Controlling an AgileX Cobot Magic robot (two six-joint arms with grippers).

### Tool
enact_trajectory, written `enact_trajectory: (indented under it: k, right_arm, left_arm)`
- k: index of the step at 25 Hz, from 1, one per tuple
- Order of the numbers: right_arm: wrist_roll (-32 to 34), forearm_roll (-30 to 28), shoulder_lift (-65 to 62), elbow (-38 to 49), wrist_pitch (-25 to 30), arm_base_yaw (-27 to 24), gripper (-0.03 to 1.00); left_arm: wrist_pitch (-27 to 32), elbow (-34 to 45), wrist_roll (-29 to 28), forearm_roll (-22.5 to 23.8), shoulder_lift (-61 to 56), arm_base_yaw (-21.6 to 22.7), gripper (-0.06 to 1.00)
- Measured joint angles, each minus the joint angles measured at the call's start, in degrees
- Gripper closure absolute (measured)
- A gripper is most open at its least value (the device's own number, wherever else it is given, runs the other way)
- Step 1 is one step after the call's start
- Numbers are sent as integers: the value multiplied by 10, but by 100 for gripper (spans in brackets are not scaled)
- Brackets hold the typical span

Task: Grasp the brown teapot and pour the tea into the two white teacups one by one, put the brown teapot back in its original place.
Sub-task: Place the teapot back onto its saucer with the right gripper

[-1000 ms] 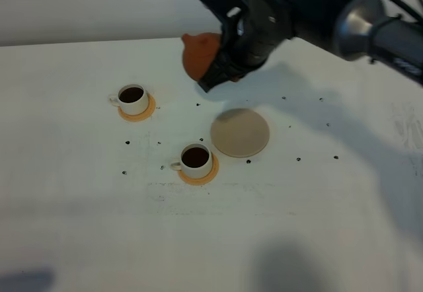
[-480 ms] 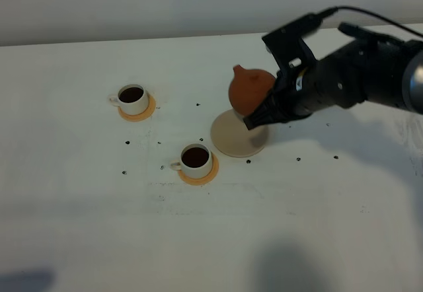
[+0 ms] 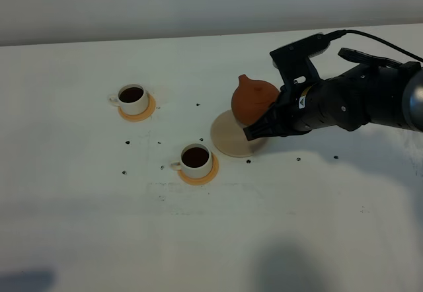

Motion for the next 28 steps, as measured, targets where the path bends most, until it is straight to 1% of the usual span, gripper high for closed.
enact_trajectory:
  k: [7, 16, 22, 28]
  right_arm:
    - [0, 0, 26, 0, -8, 19, 88]
    - [2, 0, 33, 0, -11, 25, 88]
    - [2, 0, 34, 0, -28, 38, 88]
    - [2, 0, 55, 0, -35, 39, 88]
  left_arm:
    - [0, 0, 0, 0, 0, 0, 59]
    - [0, 0, 0, 0, 0, 0, 59]
    - [0, 0, 0, 0, 0, 0, 59]
    - [0, 0, 0, 0, 0, 0, 59]
